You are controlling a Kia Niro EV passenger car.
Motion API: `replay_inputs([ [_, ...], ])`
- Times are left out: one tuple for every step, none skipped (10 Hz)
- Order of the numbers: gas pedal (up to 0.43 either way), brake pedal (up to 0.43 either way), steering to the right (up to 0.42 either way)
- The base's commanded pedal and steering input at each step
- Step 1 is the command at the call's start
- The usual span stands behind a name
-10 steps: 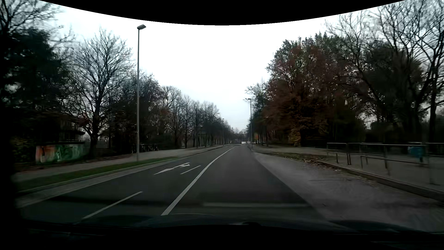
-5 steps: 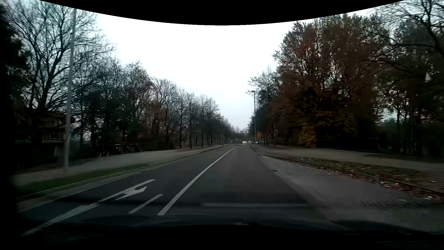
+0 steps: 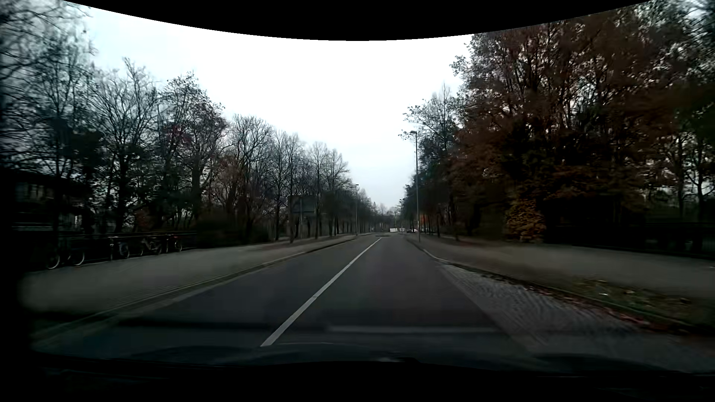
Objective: Follow the waypoints while adhering to traffic rules and regulations
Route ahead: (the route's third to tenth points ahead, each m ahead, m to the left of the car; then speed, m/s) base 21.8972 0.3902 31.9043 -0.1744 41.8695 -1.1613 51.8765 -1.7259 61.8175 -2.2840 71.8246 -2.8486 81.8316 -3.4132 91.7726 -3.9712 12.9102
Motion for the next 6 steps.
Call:
replay_inputs([
  [0.130, 0.000, 0.011],
  [0.130, 0.000, 0.012],
  [0.130, 0.000, 0.011],
  [0.130, 0.000, 0.012],
  [0.130, 0.000, 0.012],
  [0.138, 0.000, 0.012],
])
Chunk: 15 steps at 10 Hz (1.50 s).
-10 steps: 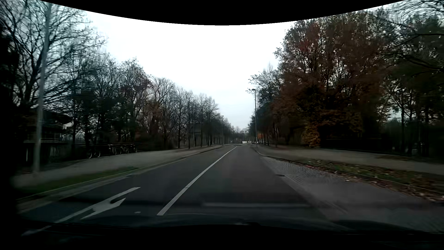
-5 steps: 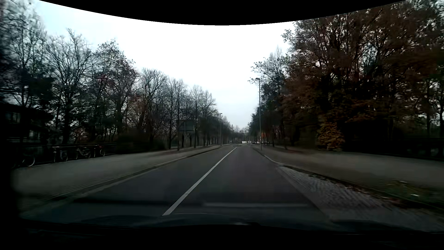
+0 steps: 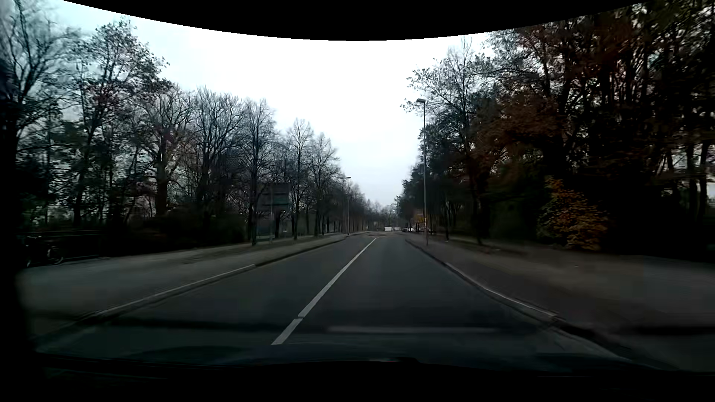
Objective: Follow the waypoints while adhering to traffic rules and regulations
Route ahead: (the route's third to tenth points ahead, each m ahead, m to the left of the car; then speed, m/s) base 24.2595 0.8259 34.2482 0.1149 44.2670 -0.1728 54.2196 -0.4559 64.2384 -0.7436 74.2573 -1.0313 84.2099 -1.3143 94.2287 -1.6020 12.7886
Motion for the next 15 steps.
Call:
replay_inputs([
  [0.157, 0.000, 0.012],
  [0.157, 0.000, 0.011],
  [0.157, 0.000, 0.009],
  [0.157, 0.000, 0.008],
  [0.157, 0.000, 0.008],
  [0.157, 0.000, 0.007],
  [0.157, 0.000, 0.008],
  [0.157, 0.000, 0.007],
  [0.157, 0.000, 0.007],
  [0.157, 0.000, 0.006],
  [0.157, 0.000, 0.006],
  [0.157, 0.000, 0.006],
  [0.157, 0.000, 0.007],
  [0.150, 0.000, 0.006],
  [0.150, 0.000, 0.006],
])
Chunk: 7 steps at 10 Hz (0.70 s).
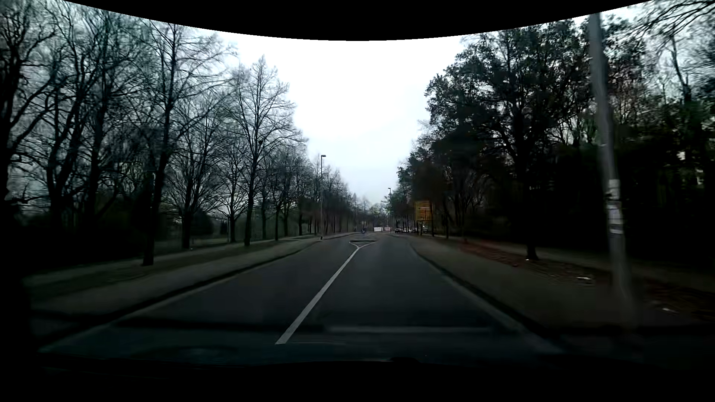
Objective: Follow the waypoints while adhering to traffic rules and regulations
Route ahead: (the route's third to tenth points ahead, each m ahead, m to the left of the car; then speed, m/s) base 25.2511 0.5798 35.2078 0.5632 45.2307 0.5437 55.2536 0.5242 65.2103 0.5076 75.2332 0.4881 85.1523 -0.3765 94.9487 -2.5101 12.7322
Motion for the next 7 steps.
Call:
replay_inputs([
  [0.138, 0.000, 0.008],
  [0.138, 0.000, 0.009],
  [0.138, 0.000, 0.010],
  [0.130, 0.000, 0.011],
  [0.130, 0.000, 0.013],
  [0.118, 0.000, 0.015],
  [0.118, 0.000, 0.018],
])
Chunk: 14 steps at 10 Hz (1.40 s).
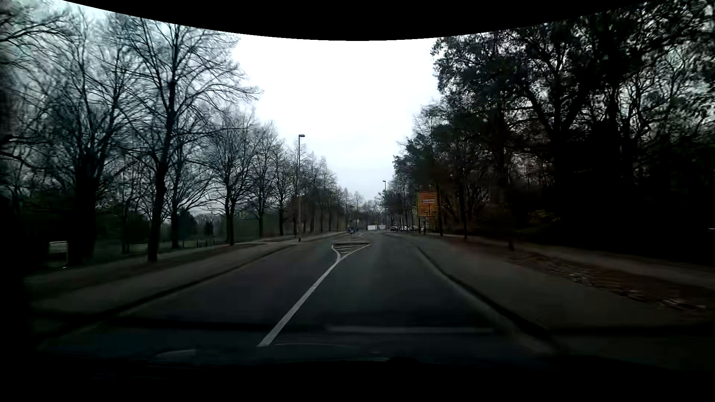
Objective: Follow the waypoints while adhering to traffic rules and regulations
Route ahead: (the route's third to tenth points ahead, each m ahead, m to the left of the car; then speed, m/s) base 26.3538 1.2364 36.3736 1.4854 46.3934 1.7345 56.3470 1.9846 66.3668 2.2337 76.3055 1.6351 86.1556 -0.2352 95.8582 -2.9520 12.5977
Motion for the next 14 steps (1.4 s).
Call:
replay_inputs([
  [0.110, 0.000, 0.019],
  [0.110, 0.000, 0.021],
  [0.110, 0.000, 0.023],
  [0.110, 0.000, 0.023],
  [0.110, 0.000, 0.022],
  [0.110, 0.000, 0.021],
  [0.110, 0.000, 0.019],
  [0.098, 0.000, 0.016],
  [0.098, 0.000, 0.013],
  [0.098, 0.000, 0.010],
  [0.098, 0.000, 0.006],
  [0.098, 0.000, 0.003],
  [0.098, 0.000, -0.002],
  [0.098, 0.000, -0.007],
])
